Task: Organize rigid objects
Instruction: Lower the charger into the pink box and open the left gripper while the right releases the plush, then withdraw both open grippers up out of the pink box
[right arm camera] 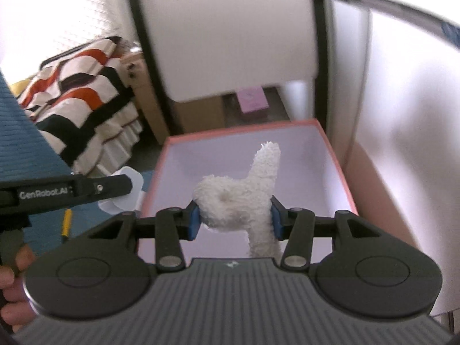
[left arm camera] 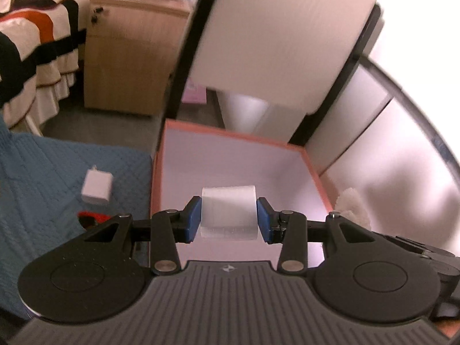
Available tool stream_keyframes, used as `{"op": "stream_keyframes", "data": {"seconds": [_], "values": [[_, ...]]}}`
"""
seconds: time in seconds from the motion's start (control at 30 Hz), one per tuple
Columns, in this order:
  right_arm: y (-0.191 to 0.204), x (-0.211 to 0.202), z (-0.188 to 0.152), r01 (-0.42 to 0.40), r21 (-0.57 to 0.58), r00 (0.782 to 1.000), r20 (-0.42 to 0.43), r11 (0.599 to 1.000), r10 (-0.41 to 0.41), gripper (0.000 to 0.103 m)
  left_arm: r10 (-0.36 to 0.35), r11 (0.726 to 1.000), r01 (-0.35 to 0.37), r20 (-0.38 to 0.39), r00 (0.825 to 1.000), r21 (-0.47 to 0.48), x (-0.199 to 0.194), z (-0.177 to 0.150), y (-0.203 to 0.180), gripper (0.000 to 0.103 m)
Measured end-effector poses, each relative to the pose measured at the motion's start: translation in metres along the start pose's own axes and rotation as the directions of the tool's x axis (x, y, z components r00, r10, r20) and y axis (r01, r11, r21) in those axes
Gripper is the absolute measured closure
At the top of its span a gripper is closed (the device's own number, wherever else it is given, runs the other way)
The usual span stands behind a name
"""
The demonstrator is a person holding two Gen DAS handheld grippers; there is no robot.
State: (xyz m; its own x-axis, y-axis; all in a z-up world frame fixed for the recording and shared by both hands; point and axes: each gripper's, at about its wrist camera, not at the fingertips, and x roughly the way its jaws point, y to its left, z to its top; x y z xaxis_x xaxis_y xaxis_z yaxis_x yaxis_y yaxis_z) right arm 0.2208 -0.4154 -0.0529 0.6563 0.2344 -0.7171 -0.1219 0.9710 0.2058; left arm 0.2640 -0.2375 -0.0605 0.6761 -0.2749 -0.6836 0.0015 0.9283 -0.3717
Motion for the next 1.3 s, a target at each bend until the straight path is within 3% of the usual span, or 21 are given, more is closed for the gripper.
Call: {"op": "stream_keyframes", "data": {"seconds": [0.4, 0.67, 0.9, 0.97, 1.03, 1.3], "values": [[-0.036, 0.059, -0.035, -0.003, 0.029, 0.988, -0.152, 1.0, 0.007, 0.053, 0.034, 0.999, -0.035, -0.145, 0.989, -0.004, 0.08, -0.032, -0.004, 0.056], [-0.049, 0.085, -0.045, 0.01, 0.068, 0.977, -0.215, 0.998, 0.004, 0.052, 0.047, 0.999, -0.045, -0.215, 0.976, 0.016, 0.104, -0.049, 0.001, 0.056], [-0.056, 0.089, -0.051, 0.025, 0.093, 0.973, -0.233, 0.995, -0.002, 0.051, 0.048, 0.999, -0.045, -0.192, 0.98, 0.02, 0.099, -0.048, 0.003, 0.049], [-0.054, 0.088, -0.049, 0.027, 0.095, 0.972, -0.233, 0.995, -0.004, 0.048, 0.048, 0.999, -0.046, -0.174, 0.983, 0.016, 0.093, -0.045, 0.004, 0.046], [-0.053, 0.087, -0.046, 0.024, 0.106, 0.974, -0.227, 0.994, 0.001, 0.036, 0.041, 0.999, -0.04, -0.158, 0.987, 0.009, 0.085, -0.04, 0.005, 0.046], [-0.04, 0.051, -0.028, -0.01, 0.106, 0.991, -0.128, 0.994, 0.024, 0.036, 0.037, 0.998, -0.034, -0.06, 0.998, 0.044, 0.036, -0.019, 0.0, 0.046]]}}
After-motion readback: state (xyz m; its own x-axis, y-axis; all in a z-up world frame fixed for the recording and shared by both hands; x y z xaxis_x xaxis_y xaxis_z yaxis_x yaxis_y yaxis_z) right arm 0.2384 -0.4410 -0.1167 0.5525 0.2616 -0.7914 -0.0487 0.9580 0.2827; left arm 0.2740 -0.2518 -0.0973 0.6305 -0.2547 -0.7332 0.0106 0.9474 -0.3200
